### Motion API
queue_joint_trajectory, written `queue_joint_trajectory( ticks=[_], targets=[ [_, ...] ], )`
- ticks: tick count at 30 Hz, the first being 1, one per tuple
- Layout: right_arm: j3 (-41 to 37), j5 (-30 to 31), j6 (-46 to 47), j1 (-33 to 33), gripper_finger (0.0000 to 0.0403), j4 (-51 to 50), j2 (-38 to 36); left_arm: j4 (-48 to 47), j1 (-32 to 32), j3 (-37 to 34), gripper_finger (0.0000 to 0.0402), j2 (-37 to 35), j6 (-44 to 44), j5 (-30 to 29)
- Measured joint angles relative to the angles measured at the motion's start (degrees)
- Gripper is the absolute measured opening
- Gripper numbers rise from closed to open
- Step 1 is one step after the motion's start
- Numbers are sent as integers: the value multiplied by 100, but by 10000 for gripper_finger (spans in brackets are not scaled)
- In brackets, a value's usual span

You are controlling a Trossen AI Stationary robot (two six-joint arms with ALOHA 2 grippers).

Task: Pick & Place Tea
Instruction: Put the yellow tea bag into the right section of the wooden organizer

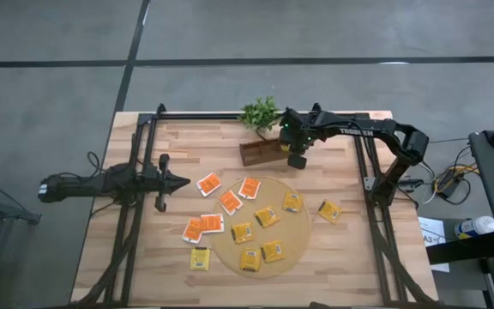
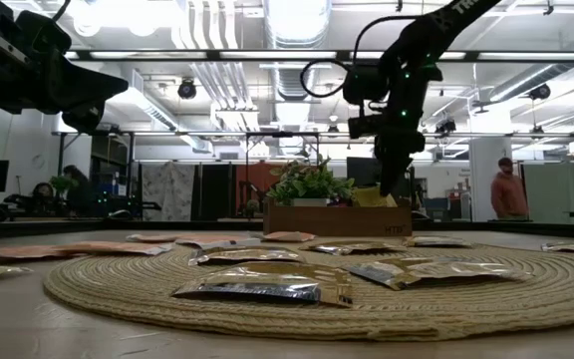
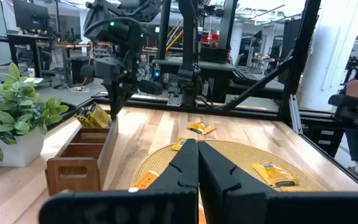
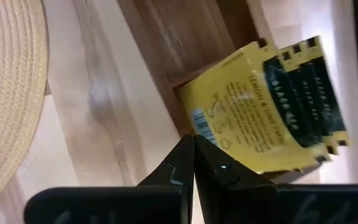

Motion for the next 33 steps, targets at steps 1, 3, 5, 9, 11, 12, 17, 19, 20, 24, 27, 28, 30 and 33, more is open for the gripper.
queue_joint_trajectory(
  ticks=[1,3,5,9,11,12,17,19,20,24,27,28,30,33],
  targets=[
    [-3,1,-31,0,8,8,40,0,1,1,0,0,1,2],
    [-11,3,-47,0,8,24,118,0,0,-1,0,0,0,2],
    [-11,6,-57,2,8,123,179,0,2,1,0,0,0,0],
    [-9,132,-35,5,8,336,261,0,1,1,0,0,1,0],
    [-9,315,-7,7,8,426,277,0,0,0,0,0,0,0],
    [-9,356,-6,7,8,421,289,0,0,-1,0,0,0,0],
    [-11,518,-16,7,8,438,336,2,0,0,0,0,0,1],
    [-11,666,-16,7,8,462,360,2,2,1,0,0,1,0],
    [-11,779,-14,7,8,466,374,2,1,0,0,0,0,0],
    [-11,926,-44,0,8,470,396,2,0,-1,0,0,0,0],
    [-13,925,11,5,8,507,396,2,2,1,0,0,1,1],
    [-13,924,39,7,8,528,396,2,2,-1,0,0,1,0],
    [-13,922,65,7,8,529,396,2,2,0,0,0,0,0],
    [-13,688,70,4,8,483,396,2,0,-1,0,0,2,0]
  ],
)
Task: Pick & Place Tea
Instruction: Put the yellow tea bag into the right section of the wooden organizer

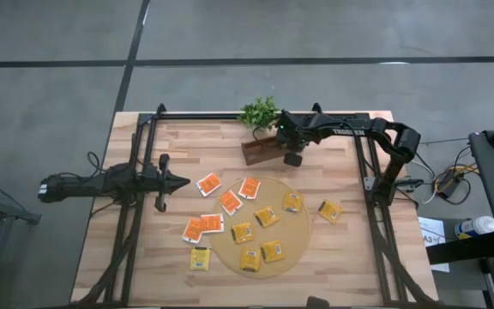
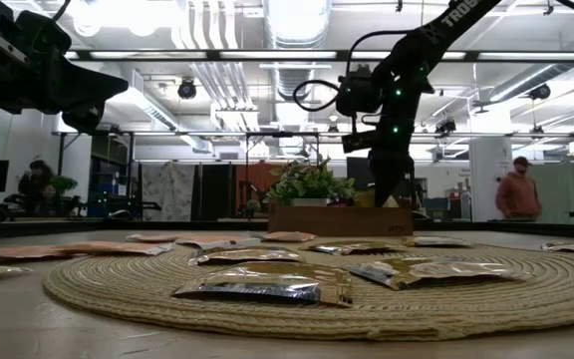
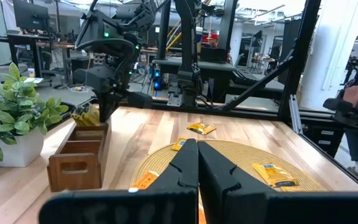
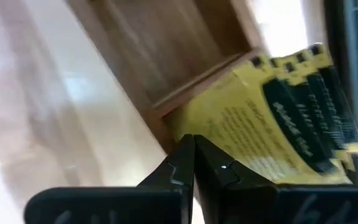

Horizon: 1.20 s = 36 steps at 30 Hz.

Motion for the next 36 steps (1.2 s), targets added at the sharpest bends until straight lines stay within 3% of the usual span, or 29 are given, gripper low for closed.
queue_joint_trajectory(
  ticks=[19,36],
  targets=[
    [-36,-743,22,14,8,-105,3,2,2,0,0,0,0,0],
    [385,-382,126,55,8,-301,-479,2,0,0,0,0,-1,0]
  ],
)
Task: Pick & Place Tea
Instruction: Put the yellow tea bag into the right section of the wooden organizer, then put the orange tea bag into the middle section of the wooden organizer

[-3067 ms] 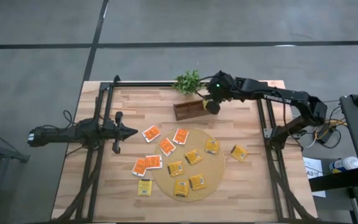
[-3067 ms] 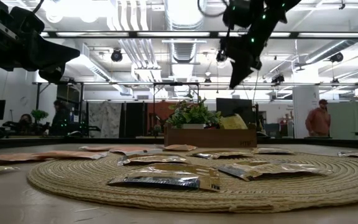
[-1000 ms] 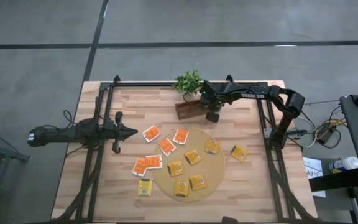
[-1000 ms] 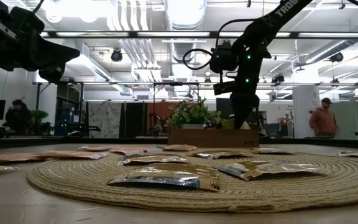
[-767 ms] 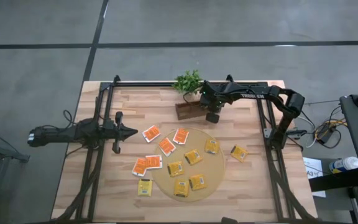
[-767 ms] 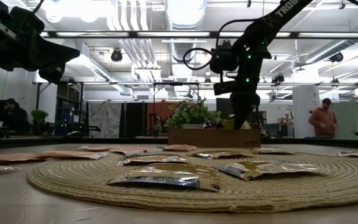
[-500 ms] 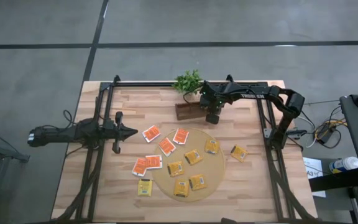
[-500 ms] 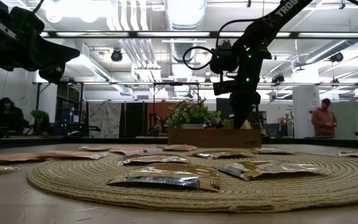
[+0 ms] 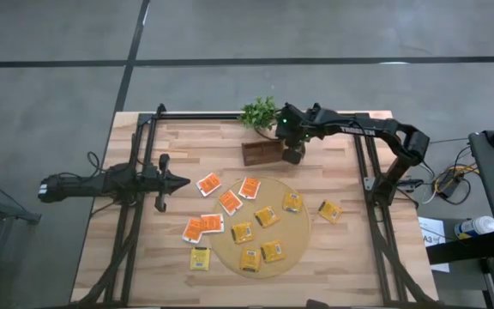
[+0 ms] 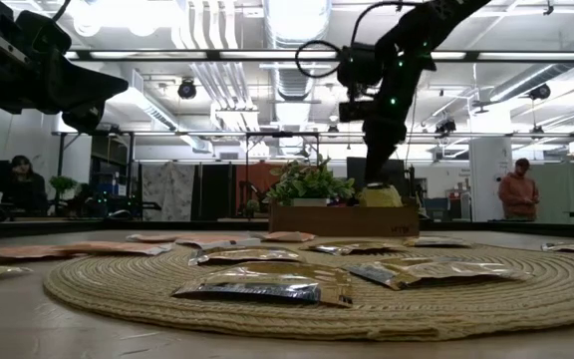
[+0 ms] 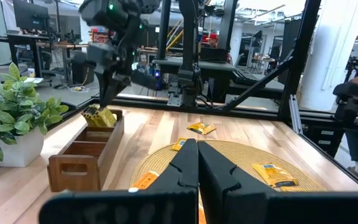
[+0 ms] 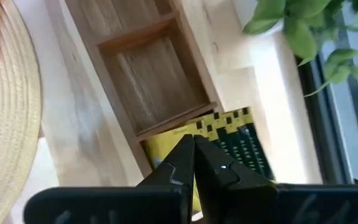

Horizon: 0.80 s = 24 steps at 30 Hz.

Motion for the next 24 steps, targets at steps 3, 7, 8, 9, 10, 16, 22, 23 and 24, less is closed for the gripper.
queue_joint_trajectory(
  ticks=[3,7,8,9,10,16,22,23,24],
  targets=[
    [124,1,-18,0,8,-157,-65,0,0,2,0,0,1,0],
    [403,0,-15,46,8,-477,-153,0,2,2,0,0,-1,2],
    [486,0,-11,83,8,-564,-166,0,1,0,0,0,0,0],
    [568,-2,-1,125,8,-613,-183,0,2,2,0,0,0,0],
    [647,-17,6,172,8,-668,-193,0,1,1,0,0,0,0],
    [1041,-563,196,662,8,-695,-274,0,1,1,0,0,-1,0],
    [1162,-757,347,1316,8,-43,-272,0,0,0,0,0,0,0],
    [1162,-758,348,1436,8,91,-272,0,0,0,0,0,0,0],
    [1162,-760,351,1545,8,221,-270,-1,1,2,0,0,0,0]
  ],
)
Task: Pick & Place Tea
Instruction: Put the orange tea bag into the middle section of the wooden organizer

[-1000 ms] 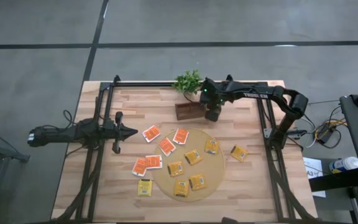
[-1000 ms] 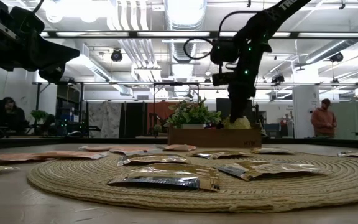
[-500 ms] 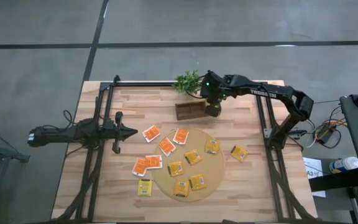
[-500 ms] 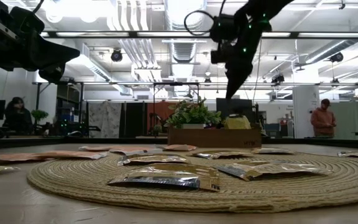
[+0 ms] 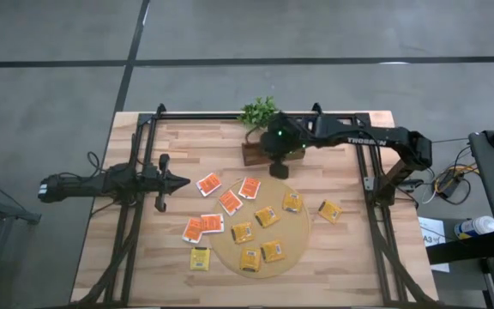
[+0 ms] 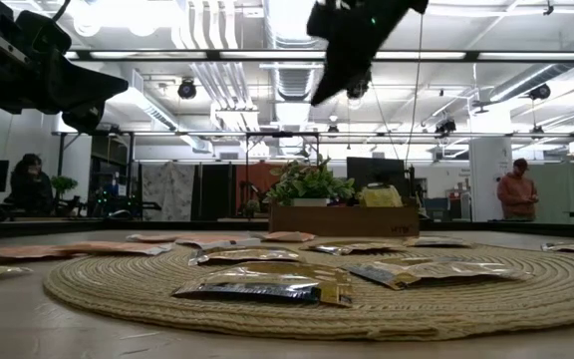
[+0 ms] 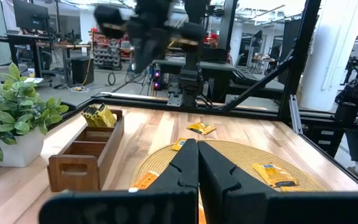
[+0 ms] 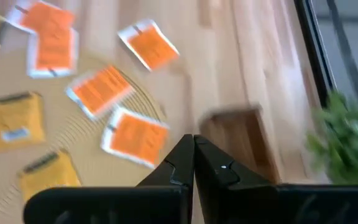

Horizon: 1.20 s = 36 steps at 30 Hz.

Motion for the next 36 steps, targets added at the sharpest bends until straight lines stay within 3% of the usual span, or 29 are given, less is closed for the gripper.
queue_joint_trajectory(
  ticks=[18,27,36],
  targets=[
    [92,4,1020,1494,8,1167,9,-3,-1,0,0,0,0,2],
    [92,22,1633,1871,9,1345,11,-3,0,-1,0,0,1,2],
    [91,26,1321,1944,9,1341,-29,-6,-1,0,0,0,0,2]
  ],
)
